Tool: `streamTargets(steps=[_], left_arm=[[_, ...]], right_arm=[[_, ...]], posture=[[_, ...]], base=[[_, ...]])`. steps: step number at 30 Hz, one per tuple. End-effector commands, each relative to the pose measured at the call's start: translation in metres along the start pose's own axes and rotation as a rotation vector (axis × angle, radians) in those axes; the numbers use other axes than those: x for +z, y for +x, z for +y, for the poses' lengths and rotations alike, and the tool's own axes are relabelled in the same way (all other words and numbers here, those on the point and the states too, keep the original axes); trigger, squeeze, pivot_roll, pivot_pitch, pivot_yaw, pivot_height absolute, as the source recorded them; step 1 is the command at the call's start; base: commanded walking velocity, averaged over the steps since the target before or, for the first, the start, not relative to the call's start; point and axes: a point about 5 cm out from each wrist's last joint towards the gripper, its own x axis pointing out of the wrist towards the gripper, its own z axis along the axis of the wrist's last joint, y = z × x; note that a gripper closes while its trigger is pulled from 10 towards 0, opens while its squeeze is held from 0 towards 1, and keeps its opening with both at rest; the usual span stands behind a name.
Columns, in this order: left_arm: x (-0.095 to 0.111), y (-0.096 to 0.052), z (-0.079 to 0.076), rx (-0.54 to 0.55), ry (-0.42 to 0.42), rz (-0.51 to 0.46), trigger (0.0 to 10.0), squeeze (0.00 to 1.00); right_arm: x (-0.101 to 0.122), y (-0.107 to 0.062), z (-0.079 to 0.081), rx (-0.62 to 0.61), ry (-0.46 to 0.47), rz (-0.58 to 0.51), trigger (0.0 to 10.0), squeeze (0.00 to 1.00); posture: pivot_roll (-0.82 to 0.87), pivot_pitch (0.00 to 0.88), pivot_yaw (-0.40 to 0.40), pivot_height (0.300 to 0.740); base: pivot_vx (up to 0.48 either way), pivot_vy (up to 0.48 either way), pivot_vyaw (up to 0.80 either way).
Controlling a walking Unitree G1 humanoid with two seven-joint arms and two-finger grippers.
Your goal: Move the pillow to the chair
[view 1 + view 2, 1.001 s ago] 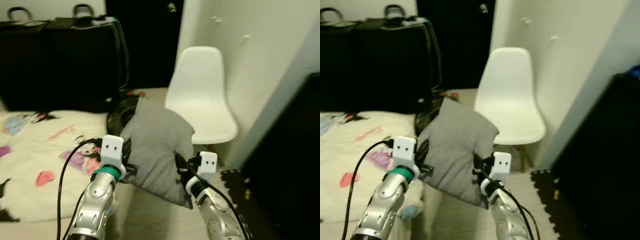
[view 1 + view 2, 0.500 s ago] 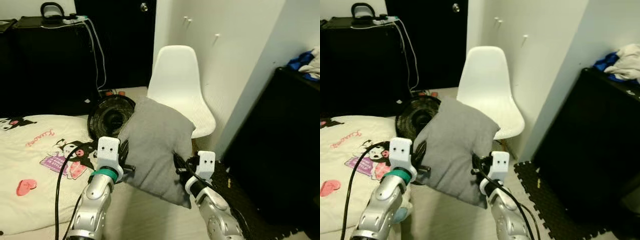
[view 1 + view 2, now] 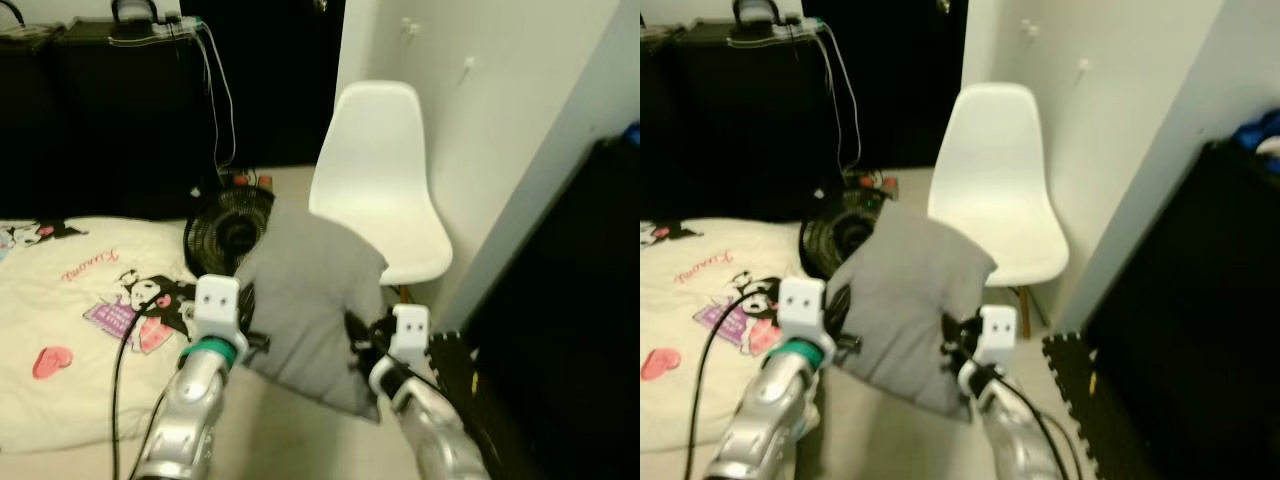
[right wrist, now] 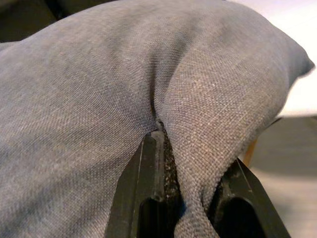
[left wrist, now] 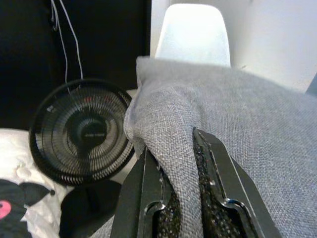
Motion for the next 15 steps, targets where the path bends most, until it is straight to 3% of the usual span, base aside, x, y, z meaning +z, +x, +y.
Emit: streamTargets(steps=[1, 15], left_arm=[[0.0035, -0.0005, 0.0019, 0.008, 0.005, -0.020, 10.0, 0.00], [0.0038, 0.0012, -0.0001, 0.008, -0.007, -0.023, 10.0, 0.00]], right_arm=[[0.0028, 0.0004, 0.0053, 0.018, -0.001, -0.017, 10.0, 0.00], [0.0044, 0.0000, 0.0022, 0.008, -0.010, -0.005, 10.0, 0.00]], posture=[[-0.06, 0.042, 0.024, 0.740], [-0.07, 0.041, 0.014, 0.740]], base=[[0.000, -0.431, 0.00], [0.000, -0.434, 0.00]])
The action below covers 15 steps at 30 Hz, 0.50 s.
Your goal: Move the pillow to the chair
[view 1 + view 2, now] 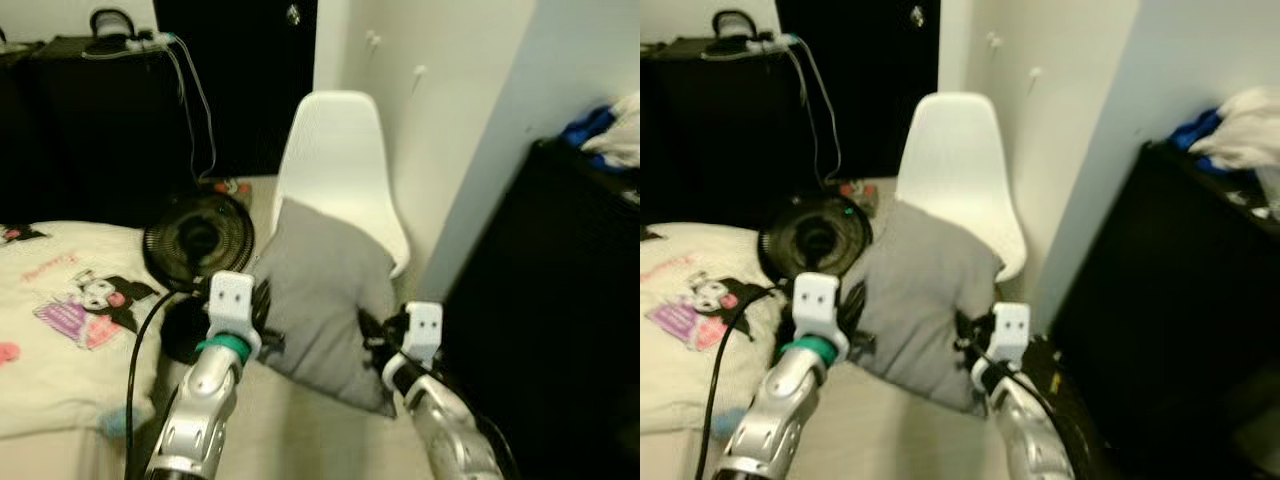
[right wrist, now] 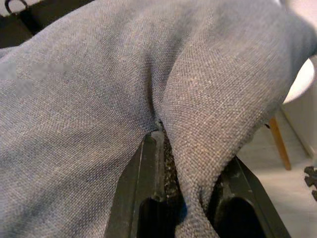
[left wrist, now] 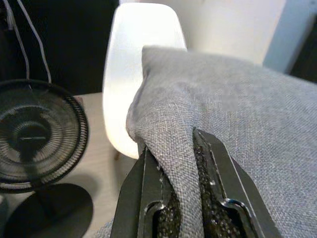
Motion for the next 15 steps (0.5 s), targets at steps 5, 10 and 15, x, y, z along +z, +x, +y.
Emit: streamTargets(steps=[5, 10, 15], left_arm=[[0.0030, 0.0001, -0.0021, 0.003, -0.023, -0.017, 10.0, 0.00], [-0.0013, 0.0000, 0.0015, 0.019, -0.070, 0.026, 10.0, 0.00], [0.0014, -0.0003, 0.0014, 0.014, -0.060, 0.002, 10.0, 0.00]], right_arm=[[0.0008, -0.0005, 0.0008, 0.007, -0.009, 0.002, 10.0, 0.00], [-0.0004, -0.0010, 0.0012, 0.007, -0.007, 0.006, 10.0, 0.00], [-0.0012, -0.0017, 0.0010, 0.006, -0.005, 0.009, 10.0, 0.00]], posture=[[-0.07, 0.041, 0.014, 0.740], [-0.07, 0.045, 0.016, 0.740], [-0.06, 0.045, 0.017, 0.740]], base=[[0.000, -0.381, 0.00], [0.000, 0.310, 0.00], [0.000, 0.480, 0.00]])
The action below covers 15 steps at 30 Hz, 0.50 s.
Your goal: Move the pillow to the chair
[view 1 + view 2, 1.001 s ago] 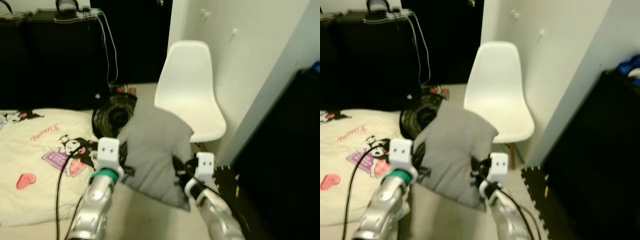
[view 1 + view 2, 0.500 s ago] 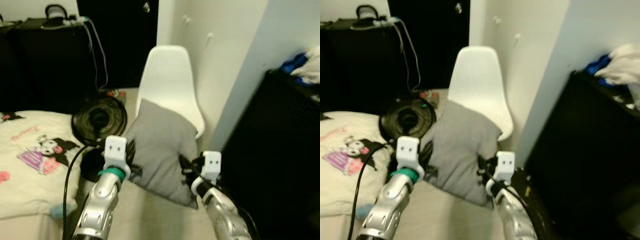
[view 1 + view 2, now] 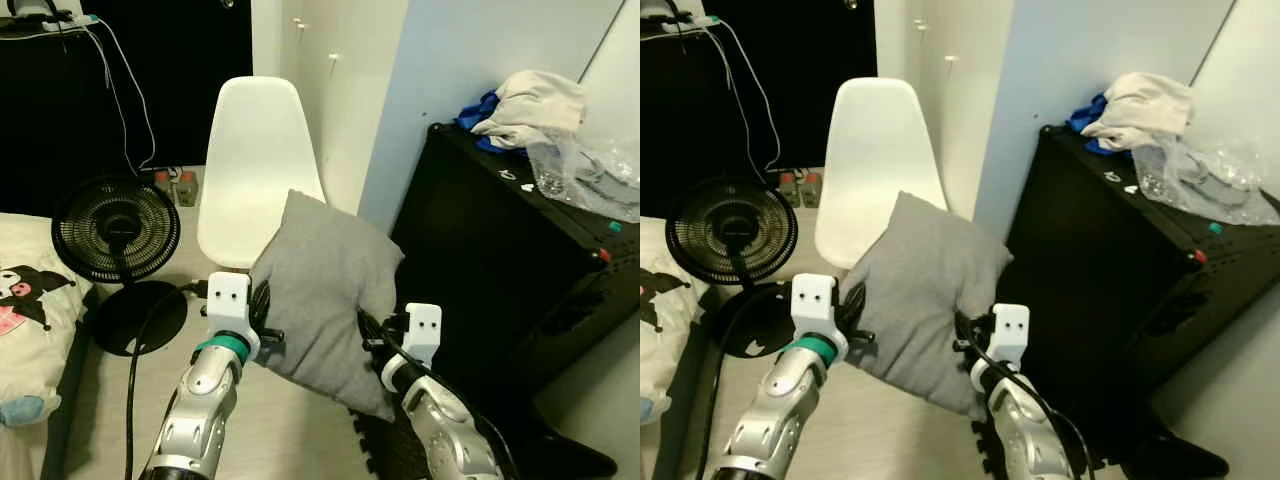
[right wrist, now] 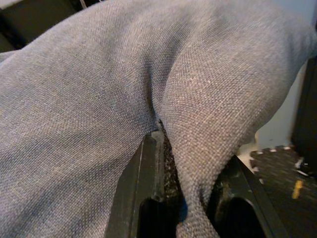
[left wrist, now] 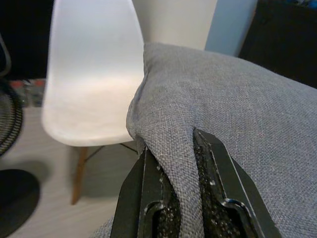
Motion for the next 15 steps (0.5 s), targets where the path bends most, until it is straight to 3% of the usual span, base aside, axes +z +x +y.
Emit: streamTargets(steps=[1, 15], left_arm=[[0.0055, -0.0010, 0.0018, 0.004, 0.012, -0.036, 10.0, 0.00], [0.0017, -0.0019, -0.0013, -0.009, 0.040, -0.013, 10.0, 0.00]], right_arm=[[0.0011, 0.0005, 0.0047, 0.015, -0.002, -0.011, 10.0, 0.00], [-0.0014, -0.0006, 0.0039, 0.011, 0.000, 0.000, 10.0, 0.00]], posture=[[-0.06, 0.045, 0.018, 0.740], [-0.06, 0.035, 0.016, 0.740]], base=[[0.000, 0.000, 0.00], [0.000, 0.000, 0.00]])
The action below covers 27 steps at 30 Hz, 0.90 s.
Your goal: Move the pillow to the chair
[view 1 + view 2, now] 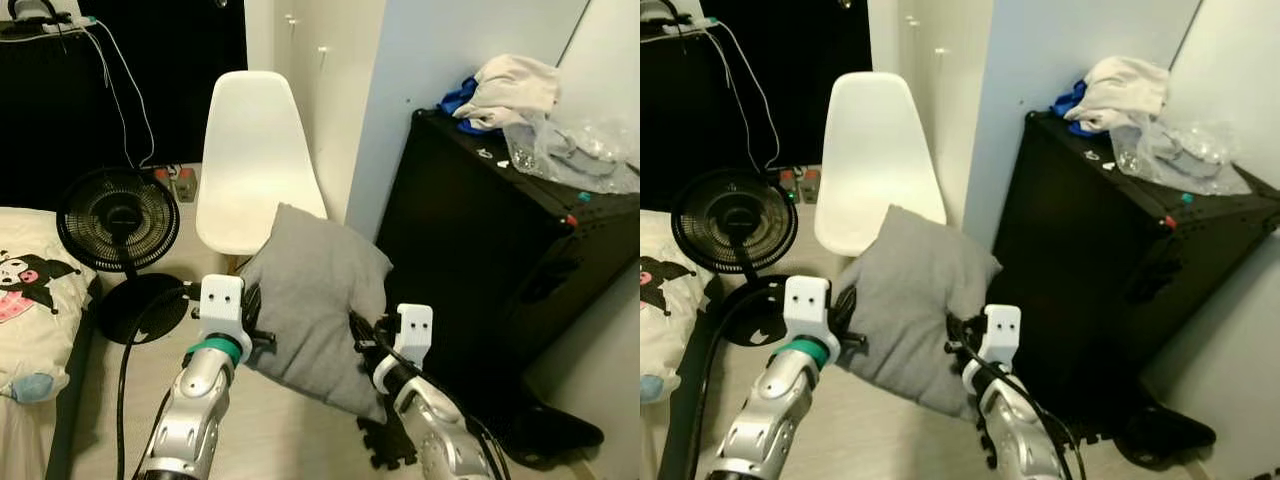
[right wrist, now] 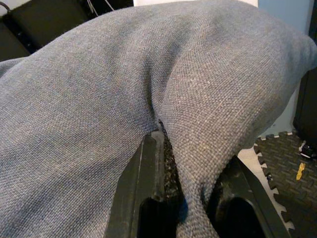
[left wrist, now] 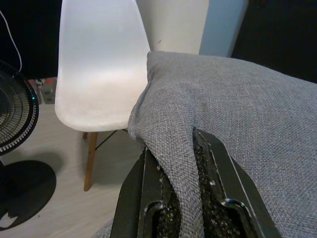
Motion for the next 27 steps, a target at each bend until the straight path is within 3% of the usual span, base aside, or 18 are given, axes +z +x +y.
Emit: streamTargets(steps=[1, 21, 27], left_arm=[[0.0050, 0.0003, -0.0026, -0.010, 0.009, -0.023, 10.0, 0.00], [0.0039, -0.0016, 0.0004, 0.006, -0.006, -0.025, 10.0, 0.00], [0.0009, -0.0004, 0.0020, 0.025, 0.036, -0.006, 10.0, 0.00]], right_arm=[[0.0019, -0.0005, 0.0002, 0.003, -0.007, -0.010, 10.0, 0.00], [-0.0001, -0.0003, 0.0014, 0.014, -0.009, 0.004, 10.0, 0.00], [-0.0011, 0.0014, 0.0019, 0.010, -0.009, 0.007, 10.0, 0.00]], posture=[[-0.06, 0.035, 0.016, 0.740], [-0.06, 0.029, 0.009, 0.740], [-0.06, 0.032, 0.011, 0.740]], base=[[0.000, 0.000, 0.00], [0.000, 0.000, 0.00], [0.000, 0.000, 0.00]])
